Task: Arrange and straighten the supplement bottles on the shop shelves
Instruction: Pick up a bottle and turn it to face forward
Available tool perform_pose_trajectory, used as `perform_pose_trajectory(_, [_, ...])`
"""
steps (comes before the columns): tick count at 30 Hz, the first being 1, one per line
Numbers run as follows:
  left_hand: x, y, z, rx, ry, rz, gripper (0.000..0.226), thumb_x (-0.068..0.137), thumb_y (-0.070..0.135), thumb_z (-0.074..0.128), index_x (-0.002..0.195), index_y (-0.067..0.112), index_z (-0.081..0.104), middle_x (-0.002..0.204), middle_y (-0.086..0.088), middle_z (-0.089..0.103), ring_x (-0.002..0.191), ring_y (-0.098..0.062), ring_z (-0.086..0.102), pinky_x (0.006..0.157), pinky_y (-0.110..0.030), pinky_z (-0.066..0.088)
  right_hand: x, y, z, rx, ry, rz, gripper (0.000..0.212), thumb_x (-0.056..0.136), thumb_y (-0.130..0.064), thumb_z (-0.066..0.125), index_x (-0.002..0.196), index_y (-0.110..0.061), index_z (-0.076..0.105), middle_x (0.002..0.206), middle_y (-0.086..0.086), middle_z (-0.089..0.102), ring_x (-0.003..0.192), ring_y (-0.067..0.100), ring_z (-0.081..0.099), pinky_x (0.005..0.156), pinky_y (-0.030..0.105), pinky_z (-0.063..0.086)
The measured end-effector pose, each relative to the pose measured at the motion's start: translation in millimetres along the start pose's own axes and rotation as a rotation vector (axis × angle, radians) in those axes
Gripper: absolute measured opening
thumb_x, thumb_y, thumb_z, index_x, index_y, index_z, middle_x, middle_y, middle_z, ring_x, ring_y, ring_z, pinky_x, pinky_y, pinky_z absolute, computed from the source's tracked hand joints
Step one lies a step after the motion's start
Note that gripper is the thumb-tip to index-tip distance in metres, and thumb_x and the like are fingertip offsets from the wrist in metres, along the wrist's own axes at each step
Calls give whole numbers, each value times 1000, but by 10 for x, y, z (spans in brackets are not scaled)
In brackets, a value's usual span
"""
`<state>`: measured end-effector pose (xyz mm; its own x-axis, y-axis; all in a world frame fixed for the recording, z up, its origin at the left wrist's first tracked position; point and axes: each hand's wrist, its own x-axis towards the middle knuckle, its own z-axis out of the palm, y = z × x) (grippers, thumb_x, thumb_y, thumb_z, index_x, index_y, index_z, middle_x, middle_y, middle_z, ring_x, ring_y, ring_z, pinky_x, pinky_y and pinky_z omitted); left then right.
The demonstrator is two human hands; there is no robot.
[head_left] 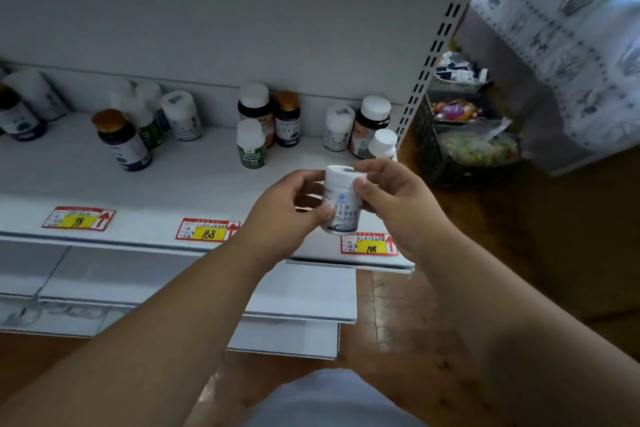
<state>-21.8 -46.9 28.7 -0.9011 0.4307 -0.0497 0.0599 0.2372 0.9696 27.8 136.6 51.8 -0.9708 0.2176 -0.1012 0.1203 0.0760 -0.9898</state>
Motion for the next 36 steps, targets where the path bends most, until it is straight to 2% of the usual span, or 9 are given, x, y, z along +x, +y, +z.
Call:
perform_pose_trajectory(4, [158,-4,10,190,-19,42,49,80,21,76,120,40,55,102,24,66,87,7,63,72,-16,53,89,81,-38,-195,45,-25,22,84,-25,75,100,-34,64,104,-13,70,94,8,69,83,38,59])
perform_pose_trajectory(12, [354,-101,126,302,25,15,43,79,24,77,110,42,53,100,24,65,87,7,61,75,-17,49,254,247,-117,-316,72,-70,24,78,-25,80,93,-34,64,99,-19,70,91,-1,66,80,28,58])
perform_pose_trajectory(17, [354,-147,128,353,11,21,43,78,24,76,112,37,53,105,21,64,92,-1,61,79,-25,53,210,346,-78,-382,37,-167,26,78,-24,80,90,-35,60,96,-25,66,92,-5,64,74,10,52])
perform_pose_trajectory(22, [337,-181,124,378,35,37,43,81,23,73,114,38,51,108,20,63,94,-3,60,79,-23,52,223,396,-50,-427,43,-224,28,78,-23,79,92,-34,58,105,-24,62,97,-6,61,78,10,51])
perform_pose_trajectory(26, [409,-143,111,399,45,-2,45,82,20,73,117,35,50,112,16,62,96,-7,59,82,-26,52,309,366,-11,-456,44,-217,31,78,-17,79,94,-29,56,106,-14,64,96,0,63,82,24,56])
perform_pose_trajectory(28, [399,-137,117,418,34,-2,46,81,20,74,118,34,50,113,15,62,97,-8,59,83,-27,52,310,356,-22,-499,45,-235,33,76,-16,81,93,-27,55,105,-12,64,94,2,63,81,25,58])
perform_pose_trajectory(32, [298,-167,128,426,11,30,45,81,21,73,117,34,50,111,16,62,94,-3,59,74,-15,47,203,380,-42,-599,44,-246,36,75,-23,82,94,-31,53,108,-11,62,92,5,64,74,19,57])
perform_pose_trajectory(36, [259,-171,129,426,8,46,45,81,18,73,118,32,50,111,15,63,93,-3,59,69,-11,43,148,382,-11,-607,66,-222,35,76,-24,81,96,-32,53,109,-9,62,91,4,64,75,22,57])
